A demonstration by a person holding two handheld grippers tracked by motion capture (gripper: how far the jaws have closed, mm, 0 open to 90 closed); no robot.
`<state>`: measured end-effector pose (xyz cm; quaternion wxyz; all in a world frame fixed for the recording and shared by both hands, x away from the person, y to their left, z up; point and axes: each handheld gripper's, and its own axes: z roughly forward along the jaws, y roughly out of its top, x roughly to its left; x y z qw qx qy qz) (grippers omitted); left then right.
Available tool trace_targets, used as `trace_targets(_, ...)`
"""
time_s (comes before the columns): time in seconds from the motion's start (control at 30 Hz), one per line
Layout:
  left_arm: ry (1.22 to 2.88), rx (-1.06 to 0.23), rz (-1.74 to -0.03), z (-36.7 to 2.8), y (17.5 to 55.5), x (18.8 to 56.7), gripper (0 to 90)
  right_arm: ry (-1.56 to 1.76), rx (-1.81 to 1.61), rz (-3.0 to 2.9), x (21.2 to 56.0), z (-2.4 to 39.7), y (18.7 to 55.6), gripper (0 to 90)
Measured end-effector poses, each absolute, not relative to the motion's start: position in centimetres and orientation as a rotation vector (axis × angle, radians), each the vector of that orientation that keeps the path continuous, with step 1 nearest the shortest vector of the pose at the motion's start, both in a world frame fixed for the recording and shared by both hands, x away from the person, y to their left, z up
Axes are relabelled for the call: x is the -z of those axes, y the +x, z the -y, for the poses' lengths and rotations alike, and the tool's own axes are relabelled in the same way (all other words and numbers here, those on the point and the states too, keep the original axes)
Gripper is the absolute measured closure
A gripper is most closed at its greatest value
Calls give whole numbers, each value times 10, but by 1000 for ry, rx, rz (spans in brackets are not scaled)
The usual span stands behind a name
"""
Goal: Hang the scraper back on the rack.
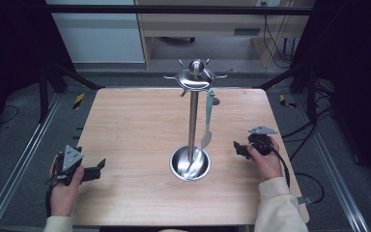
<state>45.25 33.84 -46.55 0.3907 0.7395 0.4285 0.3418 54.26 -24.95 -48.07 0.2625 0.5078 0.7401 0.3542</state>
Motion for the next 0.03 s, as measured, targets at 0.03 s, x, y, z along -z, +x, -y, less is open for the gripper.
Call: trace_targets(0.03,1880,-865,-1086,-338,453,466,25,1367,-955,-2005,481,250,543,151)
